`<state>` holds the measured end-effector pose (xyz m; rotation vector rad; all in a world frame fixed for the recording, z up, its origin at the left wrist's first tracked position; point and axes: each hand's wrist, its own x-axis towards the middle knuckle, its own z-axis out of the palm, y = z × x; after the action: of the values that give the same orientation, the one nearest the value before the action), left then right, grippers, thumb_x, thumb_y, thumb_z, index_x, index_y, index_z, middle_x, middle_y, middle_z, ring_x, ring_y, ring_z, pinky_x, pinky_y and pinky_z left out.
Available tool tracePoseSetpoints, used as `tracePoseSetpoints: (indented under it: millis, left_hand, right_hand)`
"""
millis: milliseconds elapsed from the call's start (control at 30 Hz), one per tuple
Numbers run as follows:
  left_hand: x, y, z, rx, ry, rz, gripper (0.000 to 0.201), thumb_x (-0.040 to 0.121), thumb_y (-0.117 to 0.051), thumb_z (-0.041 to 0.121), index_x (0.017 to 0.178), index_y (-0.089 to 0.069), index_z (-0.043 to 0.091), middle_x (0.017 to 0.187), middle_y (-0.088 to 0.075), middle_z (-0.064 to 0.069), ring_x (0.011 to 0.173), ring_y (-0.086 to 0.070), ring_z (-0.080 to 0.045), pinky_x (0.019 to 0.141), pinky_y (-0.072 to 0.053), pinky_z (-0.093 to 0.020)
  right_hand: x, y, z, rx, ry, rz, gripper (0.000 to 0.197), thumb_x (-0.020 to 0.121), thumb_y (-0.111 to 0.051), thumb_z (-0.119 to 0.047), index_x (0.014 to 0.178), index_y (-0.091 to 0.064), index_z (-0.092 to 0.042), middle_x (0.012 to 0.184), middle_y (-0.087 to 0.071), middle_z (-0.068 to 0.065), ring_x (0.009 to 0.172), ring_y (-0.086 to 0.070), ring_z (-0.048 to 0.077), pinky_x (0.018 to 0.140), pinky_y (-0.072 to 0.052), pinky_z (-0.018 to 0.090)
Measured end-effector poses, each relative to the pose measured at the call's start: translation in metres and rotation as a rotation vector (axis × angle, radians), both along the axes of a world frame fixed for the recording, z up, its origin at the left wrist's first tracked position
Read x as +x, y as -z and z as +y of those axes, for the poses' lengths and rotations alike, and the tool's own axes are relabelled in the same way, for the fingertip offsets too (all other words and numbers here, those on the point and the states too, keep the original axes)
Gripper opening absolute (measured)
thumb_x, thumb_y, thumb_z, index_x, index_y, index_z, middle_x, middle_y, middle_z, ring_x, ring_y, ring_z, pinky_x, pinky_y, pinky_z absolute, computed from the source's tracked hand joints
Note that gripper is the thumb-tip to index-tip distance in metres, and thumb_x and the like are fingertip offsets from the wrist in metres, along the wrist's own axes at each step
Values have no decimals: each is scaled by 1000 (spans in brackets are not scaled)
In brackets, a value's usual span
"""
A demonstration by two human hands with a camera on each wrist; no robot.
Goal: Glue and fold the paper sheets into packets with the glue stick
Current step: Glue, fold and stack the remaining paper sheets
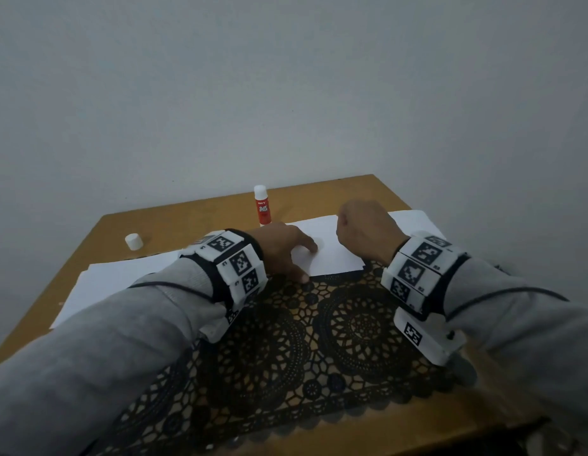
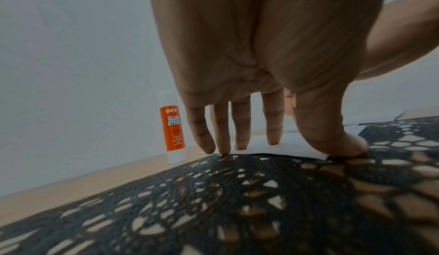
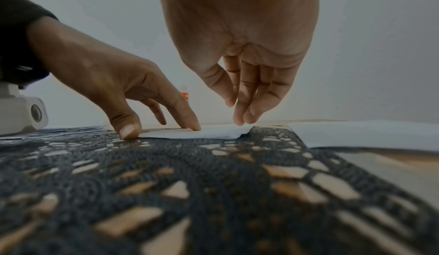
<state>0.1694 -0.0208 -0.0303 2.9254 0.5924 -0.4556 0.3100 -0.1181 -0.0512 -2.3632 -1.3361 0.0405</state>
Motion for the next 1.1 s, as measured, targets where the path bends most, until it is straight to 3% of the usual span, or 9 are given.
tracePoseSetpoints:
  millis: [133,300,400,500,733,933,1100]
  left_hand:
    - [0,1,-3,29,18,-46,62,82,-70,40,137,-47,26,141,-47,0,127,-43,-20,102,-33,-30]
    - [-2,1,-2,0,18,-84,49,88,-65,35,135,-52,25,142,-49,2,127,-46,-18,106,-33,-31]
    - [-4,0,-3,-2,28,-97,43,92,-59,32,134,-54,23,139,-52,2,123,-49,-17,102,-33,-25]
    - [-5,0,-4,-4,22,-95,42,94,-55,32,135,-54,21,140,-52,0,128,-46,-16,109,-34,-30]
    - [-7,2,-8,14,8,-79,41,96,-49,38,135,-54,24,140,-52,2,124,-50,-18,109,-37,-36]
    - [-5,5,-15,56,11,-133,40,99,-39,33,130,-57,16,130,-59,-3,115,-54,-20,94,-38,-27]
    - [-4,1,-16,53,-6,-92,41,99,-38,33,134,-54,19,136,-55,-2,122,-51,-20,103,-37,-31]
  right_hand:
    - [-1,2,0,9,-4,5,15,87,-48,-5,90,-62,-1,88,-65,12,81,-62,28,68,-53,37]
    - [2,1,0,20,4,34,17,85,-48,-3,92,-63,1,90,-66,14,84,-64,32,72,-55,40]
    - [3,1,-1,16,9,43,16,85,-48,-3,90,-62,1,86,-65,14,82,-63,31,65,-51,35]
    - [3,1,0,8,5,38,14,85,-47,-4,89,-61,-1,85,-63,13,82,-62,31,67,-51,36]
    - [2,2,1,-6,-5,17,18,84,-47,-3,93,-63,1,89,-66,14,79,-61,28,66,-51,35]
    - [1,3,0,-11,-17,10,18,85,-49,-4,94,-64,1,92,-67,14,86,-64,31,71,-54,38]
    - [2,4,2,-6,-26,6,17,85,-51,-6,92,-65,2,89,-67,14,85,-64,32,70,-54,38]
